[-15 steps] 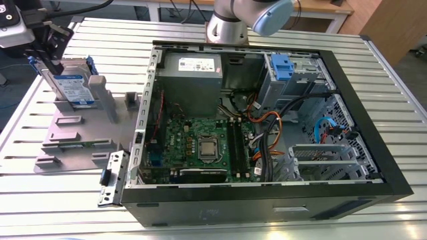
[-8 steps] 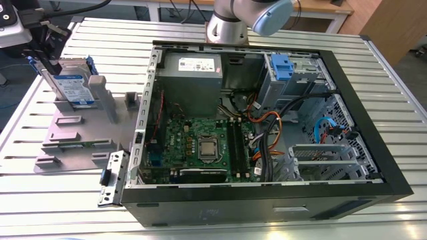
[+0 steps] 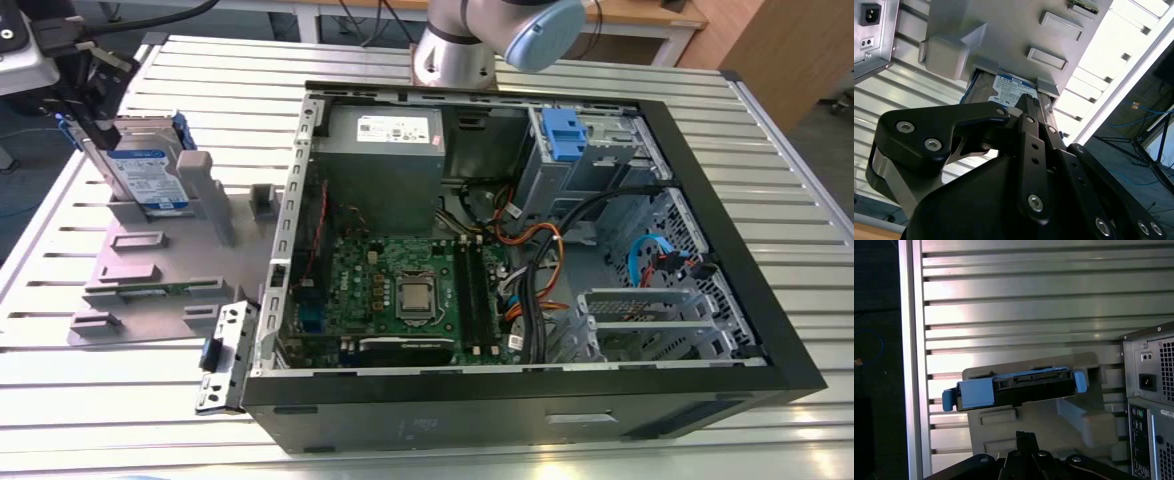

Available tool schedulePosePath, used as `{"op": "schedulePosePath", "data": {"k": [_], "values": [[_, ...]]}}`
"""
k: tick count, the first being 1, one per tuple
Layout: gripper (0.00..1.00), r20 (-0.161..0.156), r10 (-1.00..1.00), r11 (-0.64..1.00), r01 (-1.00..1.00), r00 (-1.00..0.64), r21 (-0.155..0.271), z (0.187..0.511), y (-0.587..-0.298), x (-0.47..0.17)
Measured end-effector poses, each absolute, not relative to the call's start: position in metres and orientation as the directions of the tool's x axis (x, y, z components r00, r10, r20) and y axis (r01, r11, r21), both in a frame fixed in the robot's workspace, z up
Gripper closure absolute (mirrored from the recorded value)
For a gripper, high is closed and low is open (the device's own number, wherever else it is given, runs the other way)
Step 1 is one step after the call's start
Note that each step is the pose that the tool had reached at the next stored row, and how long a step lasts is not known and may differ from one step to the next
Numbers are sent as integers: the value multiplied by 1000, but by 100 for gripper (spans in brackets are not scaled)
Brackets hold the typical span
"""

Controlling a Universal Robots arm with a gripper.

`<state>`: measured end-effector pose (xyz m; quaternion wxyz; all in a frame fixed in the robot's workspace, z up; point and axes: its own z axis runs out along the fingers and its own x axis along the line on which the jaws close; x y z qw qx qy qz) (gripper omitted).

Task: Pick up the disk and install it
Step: 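Reach for the disk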

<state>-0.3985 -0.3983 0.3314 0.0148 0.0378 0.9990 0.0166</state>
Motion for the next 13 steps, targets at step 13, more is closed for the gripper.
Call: {"op": "schedulePosePath", "data": {"k": [13], "values": [[89, -28, 76, 997, 75, -997, 34, 331, -398, -403]]}}
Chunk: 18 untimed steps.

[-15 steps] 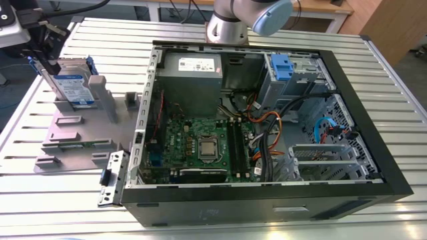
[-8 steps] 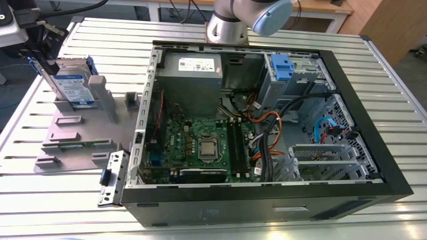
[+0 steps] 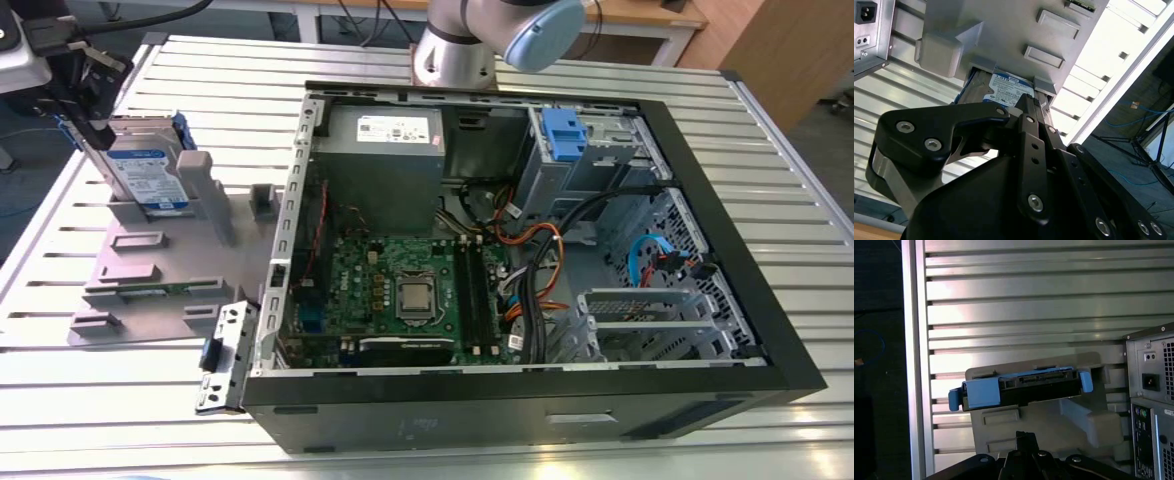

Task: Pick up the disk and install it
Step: 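Reach for the disk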

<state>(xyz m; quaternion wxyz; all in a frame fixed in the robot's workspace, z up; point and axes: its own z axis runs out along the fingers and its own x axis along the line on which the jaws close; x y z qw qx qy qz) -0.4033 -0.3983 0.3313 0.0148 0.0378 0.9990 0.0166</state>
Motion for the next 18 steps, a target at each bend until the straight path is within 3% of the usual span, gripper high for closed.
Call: {"op": "schedulePosePath", "data": {"k": [18], "values": [[89, -28, 76, 997, 75, -997, 34, 331, -398, -408]]}}
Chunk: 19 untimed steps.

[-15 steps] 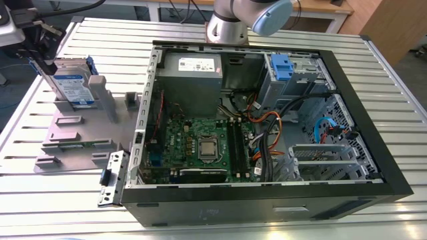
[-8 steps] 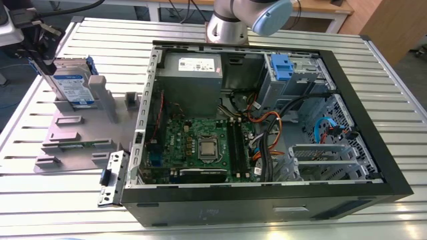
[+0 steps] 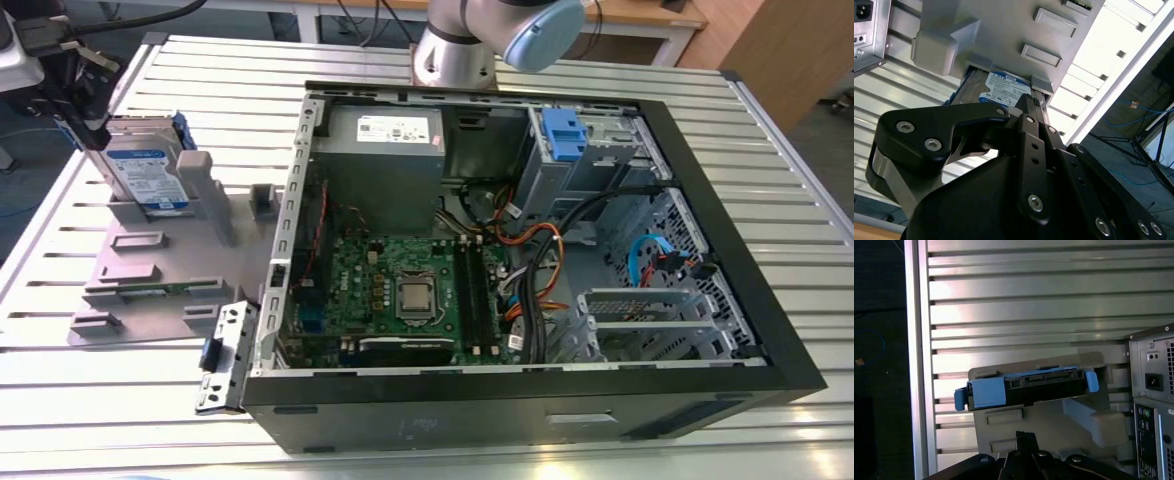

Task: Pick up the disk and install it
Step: 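Reach for the disk, then pick up the disk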

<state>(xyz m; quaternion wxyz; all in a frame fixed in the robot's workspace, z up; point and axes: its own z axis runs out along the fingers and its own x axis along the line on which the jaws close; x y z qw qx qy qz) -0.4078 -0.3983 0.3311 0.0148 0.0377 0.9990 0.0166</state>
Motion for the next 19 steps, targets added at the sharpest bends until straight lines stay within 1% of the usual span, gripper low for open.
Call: {"op": "schedulePosePath", "data": {"k": [19], "values": [[89, -28, 49, 998, 48, -998, 32, 331, -398, -408]]}}
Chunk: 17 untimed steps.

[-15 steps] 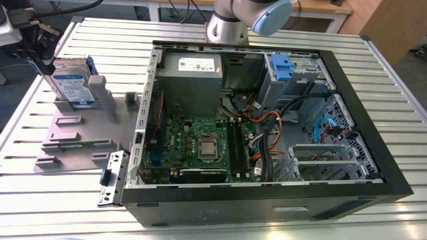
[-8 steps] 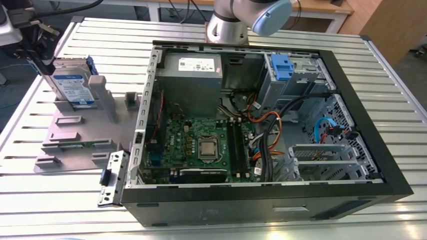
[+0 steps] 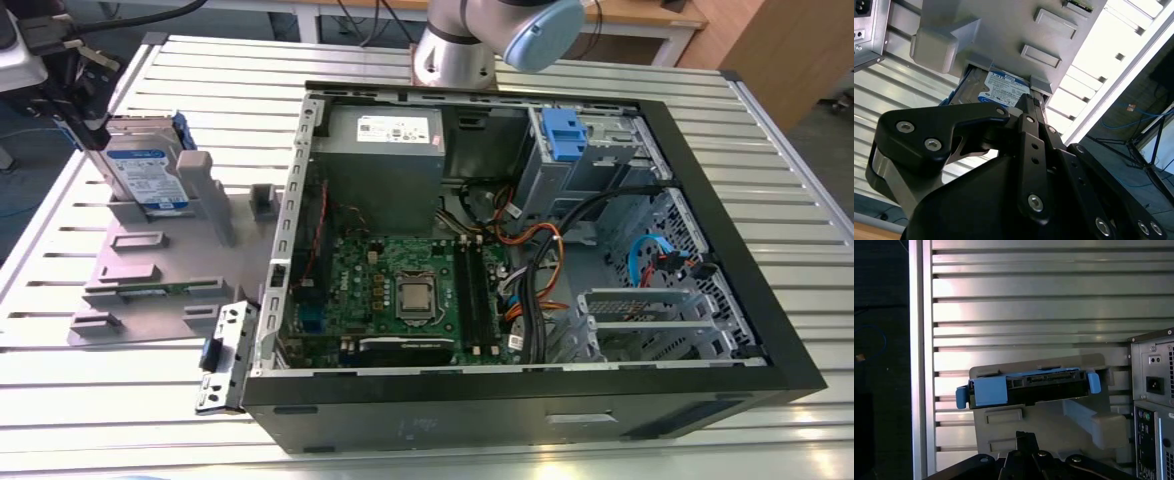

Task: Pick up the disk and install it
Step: 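Pick up the disk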

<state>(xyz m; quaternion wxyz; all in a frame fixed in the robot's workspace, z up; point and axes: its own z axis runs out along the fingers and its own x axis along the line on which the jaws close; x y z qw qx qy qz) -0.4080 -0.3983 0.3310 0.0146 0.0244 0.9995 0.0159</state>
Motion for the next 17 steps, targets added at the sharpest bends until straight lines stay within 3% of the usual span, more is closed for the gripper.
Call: {"op": "schedulePosePath", "data": {"k": [17], "values": [[89, -28, 32, 999, 31, -999, 31, 331, -398, -408]]}}
